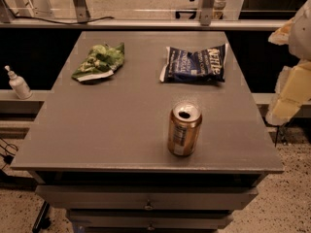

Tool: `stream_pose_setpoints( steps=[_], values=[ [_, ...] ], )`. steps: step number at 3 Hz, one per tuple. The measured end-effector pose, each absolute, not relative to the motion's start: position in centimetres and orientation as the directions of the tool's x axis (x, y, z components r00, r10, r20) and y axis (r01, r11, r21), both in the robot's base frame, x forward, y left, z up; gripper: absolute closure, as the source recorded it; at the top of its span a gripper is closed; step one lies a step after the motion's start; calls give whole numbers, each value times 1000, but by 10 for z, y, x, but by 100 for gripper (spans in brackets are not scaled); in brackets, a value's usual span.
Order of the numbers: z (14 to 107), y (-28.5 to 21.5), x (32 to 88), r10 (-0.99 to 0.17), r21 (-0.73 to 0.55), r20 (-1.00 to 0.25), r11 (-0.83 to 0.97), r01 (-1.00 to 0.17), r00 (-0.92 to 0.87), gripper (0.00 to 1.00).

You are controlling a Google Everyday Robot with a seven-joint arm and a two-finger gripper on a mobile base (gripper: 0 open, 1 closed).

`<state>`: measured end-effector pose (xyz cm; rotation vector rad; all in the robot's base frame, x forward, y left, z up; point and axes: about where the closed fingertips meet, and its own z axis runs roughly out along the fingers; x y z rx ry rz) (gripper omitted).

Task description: Knock orange can over

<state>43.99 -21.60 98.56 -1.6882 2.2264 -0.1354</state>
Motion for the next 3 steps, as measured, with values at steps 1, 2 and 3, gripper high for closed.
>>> stream_pose_setpoints(
  steps=[1,2,3],
  values=[
    [986,-216,440,-949,-278,-212,288,-916,-234,0],
    [987,-213,439,-946,-286,-236,288,-914,-224,0],
    [978,-207,434,-928,-269,-292,311,-912,-231,0]
  ],
)
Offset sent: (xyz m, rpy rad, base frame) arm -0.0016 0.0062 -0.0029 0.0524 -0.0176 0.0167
